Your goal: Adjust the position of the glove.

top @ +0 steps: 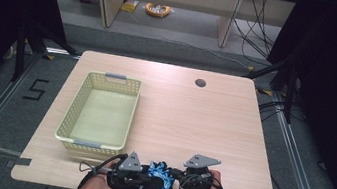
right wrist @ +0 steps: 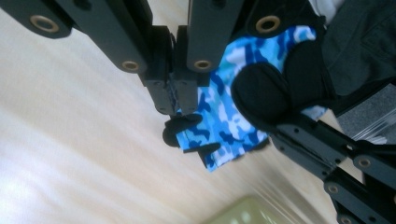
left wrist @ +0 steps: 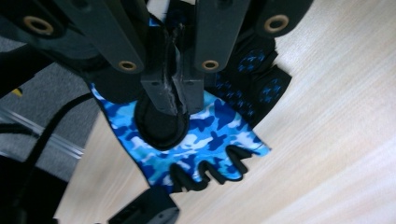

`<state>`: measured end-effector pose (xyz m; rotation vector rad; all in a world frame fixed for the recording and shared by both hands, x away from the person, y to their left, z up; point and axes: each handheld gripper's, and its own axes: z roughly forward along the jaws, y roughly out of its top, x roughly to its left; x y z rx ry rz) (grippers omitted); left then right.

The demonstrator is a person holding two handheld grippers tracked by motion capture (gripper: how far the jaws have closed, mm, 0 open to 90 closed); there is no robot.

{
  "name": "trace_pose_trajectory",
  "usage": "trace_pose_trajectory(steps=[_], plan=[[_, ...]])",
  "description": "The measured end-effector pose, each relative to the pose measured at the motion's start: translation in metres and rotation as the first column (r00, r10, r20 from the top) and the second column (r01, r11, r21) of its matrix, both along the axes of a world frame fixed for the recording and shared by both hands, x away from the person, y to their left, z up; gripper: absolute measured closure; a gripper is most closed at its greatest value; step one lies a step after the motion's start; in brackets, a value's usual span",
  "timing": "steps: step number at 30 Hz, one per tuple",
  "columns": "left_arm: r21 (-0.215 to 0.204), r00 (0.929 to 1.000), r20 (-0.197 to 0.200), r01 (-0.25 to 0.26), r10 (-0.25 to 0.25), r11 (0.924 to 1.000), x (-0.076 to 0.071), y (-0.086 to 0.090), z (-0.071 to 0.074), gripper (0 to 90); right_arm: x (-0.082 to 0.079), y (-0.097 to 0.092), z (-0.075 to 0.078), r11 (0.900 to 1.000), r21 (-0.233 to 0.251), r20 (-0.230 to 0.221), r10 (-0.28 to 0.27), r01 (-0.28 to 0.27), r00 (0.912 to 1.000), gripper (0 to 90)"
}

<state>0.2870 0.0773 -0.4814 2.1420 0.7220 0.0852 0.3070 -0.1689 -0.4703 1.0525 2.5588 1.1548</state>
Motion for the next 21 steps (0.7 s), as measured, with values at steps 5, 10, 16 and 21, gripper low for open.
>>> trace_pose_trajectory(steps=[5,10,16,21], plan=[[-0.069,1.0000,0.000,-0.009,0.009,0.9976,-0.015,0.005,0.012,84.9,0.009,0.011,0.023,0.9992,-0.003,0.069,0.039,-0.039,0.9969,89.1],[-0.114,0.9996,-0.022,-0.020,0.018,0.9932,-0.022,0.002,0.009,84.8,0.032,0.039,0.032,0.9923,-0.020,0.070,0.123,-0.122,0.9899,89.2],[-0.116,0.9980,-0.057,-0.034,0.027,0.9927,-0.018,-0.002,0.003,87.4,0.048,0.068,0.031,0.9804,-0.045,0.046,0.194,-0.192,0.9800,89.3],[-0.080,0.9982,-0.059,0.003,-0.007,0.9968,-0.016,-0.008,-0.007,86.0,0.053,0.080,0.026,0.9670,-0.076,0.025,0.246,-0.243,0.9690,89.2]])
